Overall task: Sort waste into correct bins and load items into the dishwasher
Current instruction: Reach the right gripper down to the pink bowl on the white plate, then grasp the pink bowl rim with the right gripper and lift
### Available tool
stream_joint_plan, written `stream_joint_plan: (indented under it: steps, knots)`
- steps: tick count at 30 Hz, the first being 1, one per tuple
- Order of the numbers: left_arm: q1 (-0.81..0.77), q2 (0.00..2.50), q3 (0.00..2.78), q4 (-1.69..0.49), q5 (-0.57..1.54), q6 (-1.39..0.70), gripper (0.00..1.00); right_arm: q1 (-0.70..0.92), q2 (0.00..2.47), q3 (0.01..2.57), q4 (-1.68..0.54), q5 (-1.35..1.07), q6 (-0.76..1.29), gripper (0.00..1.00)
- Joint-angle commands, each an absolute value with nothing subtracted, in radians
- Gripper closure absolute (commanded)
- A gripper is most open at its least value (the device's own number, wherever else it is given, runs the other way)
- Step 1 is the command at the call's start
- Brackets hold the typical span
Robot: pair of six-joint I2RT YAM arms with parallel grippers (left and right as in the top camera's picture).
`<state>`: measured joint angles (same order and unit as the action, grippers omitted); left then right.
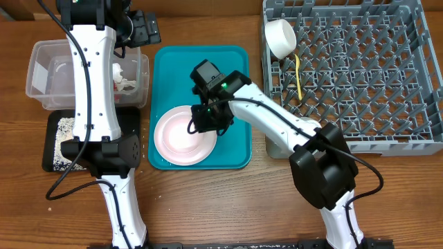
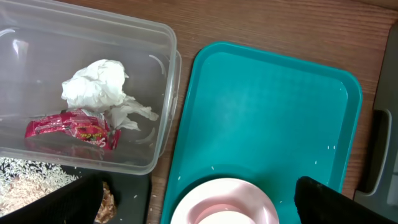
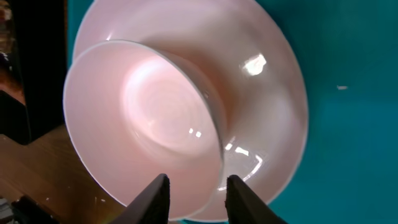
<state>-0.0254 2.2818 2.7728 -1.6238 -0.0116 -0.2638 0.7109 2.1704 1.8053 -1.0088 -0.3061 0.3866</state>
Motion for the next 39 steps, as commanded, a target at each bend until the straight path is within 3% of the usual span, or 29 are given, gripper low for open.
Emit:
stream_joint_plan:
  steps: [1,15,23,27,33,39]
  knots:
    - [-0.02,2.272,2.77,-1.622,-0.003,-0.27,0.0,0.73,2.167,1.773,-0.984,-0.289,0.434,0.7]
    - [-0.02,2.272,2.77,-1.622,-0.003,-0.27,0.0,0.73,2.167,1.728,-0.94,-0.193,0.479,0.75]
    - [-0.02,2.272,2.77,-1.622,-0.003,-0.27,0.0,0.725,2.102,1.859,-1.044,-0.14,0.465,0.57]
    - [-0.02,2.272,2.77,-1.622,-0.003,-0.27,0.0,0.725,2.095,1.854,-1.067,-0.085,0.477,0.55]
    - [-0.02,2.272,2.77,-1.622,-0.003,-0.27,0.0,0.725,2.102,1.765,-1.047,-0.027,0.526,0.56]
    - [-0.02,2.272,2.77,-1.622,-0.003,-0.27,0.0,0.727,2.104,1.655,-0.971,-0.028,0.551,0.68]
